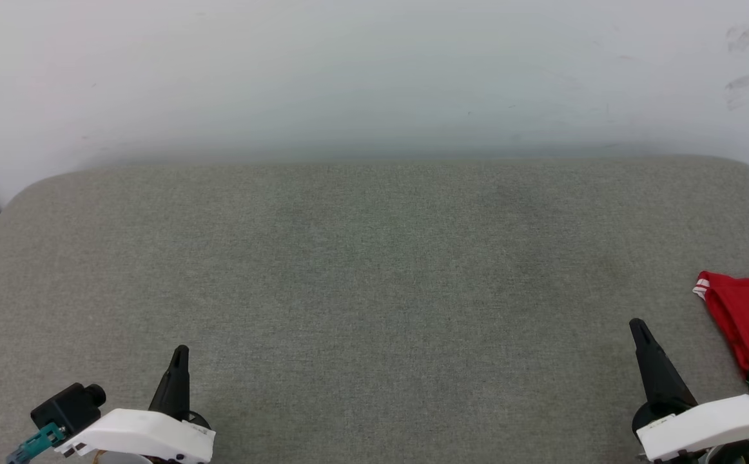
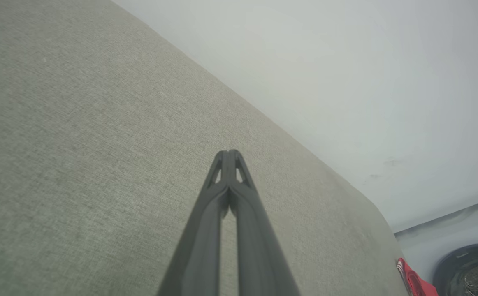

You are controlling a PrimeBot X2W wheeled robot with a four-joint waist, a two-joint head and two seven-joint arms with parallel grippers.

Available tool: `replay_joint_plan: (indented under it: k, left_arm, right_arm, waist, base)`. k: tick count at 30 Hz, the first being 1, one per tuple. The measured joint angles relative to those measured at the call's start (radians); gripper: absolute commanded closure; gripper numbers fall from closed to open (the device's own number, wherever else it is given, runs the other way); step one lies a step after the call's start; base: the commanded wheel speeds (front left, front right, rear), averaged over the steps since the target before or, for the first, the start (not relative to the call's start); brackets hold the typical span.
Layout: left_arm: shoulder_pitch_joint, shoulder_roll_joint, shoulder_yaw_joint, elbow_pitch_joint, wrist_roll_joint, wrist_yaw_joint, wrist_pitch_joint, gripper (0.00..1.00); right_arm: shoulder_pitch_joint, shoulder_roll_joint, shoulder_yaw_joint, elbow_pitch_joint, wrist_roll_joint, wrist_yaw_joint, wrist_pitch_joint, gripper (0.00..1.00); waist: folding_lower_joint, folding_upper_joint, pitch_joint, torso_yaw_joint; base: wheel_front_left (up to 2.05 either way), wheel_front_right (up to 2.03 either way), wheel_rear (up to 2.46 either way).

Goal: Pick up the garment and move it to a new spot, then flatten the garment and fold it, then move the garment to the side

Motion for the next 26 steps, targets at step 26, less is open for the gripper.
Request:
replay_joint_plan:
  k: [26]
  left_arm:
    - [-0.04, -0.064, 0.083, 0.033, -0.253, -0.063, 0.079, 1.0]
  right_arm:
    - [-0.057, -0.003, -0.01, 0.08, 0.32, 0.0, 0.008, 1.0]
  waist:
    - [0.0, 0.0, 0.005, 0.004]
  base:
    - [0.0, 0.0, 0.0]
